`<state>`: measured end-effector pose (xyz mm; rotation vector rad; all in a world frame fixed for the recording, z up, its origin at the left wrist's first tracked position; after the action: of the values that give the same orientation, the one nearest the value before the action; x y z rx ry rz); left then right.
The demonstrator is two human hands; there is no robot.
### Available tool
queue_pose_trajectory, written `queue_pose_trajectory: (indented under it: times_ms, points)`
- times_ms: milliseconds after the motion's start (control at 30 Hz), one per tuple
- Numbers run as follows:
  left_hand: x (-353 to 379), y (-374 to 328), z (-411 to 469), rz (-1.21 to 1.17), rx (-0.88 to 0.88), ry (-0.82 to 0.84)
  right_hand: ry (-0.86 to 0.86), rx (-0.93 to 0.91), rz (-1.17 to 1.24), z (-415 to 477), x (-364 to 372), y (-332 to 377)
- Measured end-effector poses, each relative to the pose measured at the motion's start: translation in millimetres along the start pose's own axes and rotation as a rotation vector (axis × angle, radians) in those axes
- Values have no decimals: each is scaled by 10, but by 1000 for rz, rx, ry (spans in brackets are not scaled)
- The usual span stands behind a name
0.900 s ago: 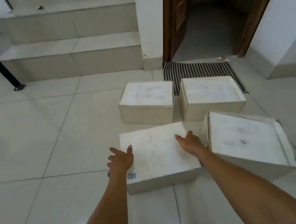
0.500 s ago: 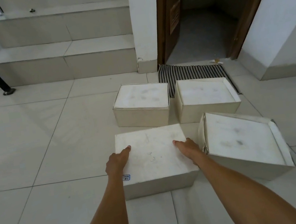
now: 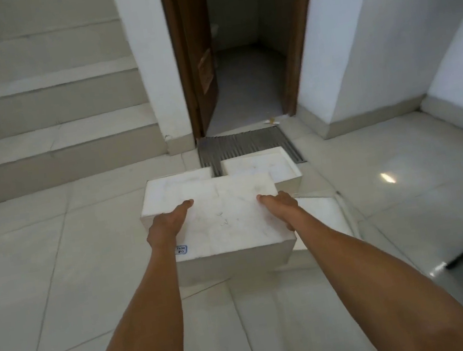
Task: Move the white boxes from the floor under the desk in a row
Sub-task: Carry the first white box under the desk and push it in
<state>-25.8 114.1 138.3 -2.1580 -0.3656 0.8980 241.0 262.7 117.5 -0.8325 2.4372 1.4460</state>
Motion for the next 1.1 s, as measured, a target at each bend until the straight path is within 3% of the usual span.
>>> queue_pose_trajectory:
  times_ms: [300,500,833,1100]
  points:
    - [967,-1517,-1633,93,99,307,-290,156,106,-1318,-2371,-85]
    - [2019,-1903,-2952,267,146,561,-505,368,234,-2436,-3729,-918]
    - [3600,-1486,-4438,495,173,939,-706,639,494,-3732,-4375,-2706]
    - [5191,-1144,-4557,542,272,991,-822,624,597,-3192,-4821,-3907]
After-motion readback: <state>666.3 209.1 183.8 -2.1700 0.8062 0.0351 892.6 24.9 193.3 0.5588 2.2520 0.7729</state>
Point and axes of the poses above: each hand's wrist, its own z-axis towards the middle knuckle, its own x-axis out of the palm, y = z × x, the point moved 8 cm from there along z, towards the middle knuckle, and after that the axes turned 1 degree about z, right-handed, at the moved point
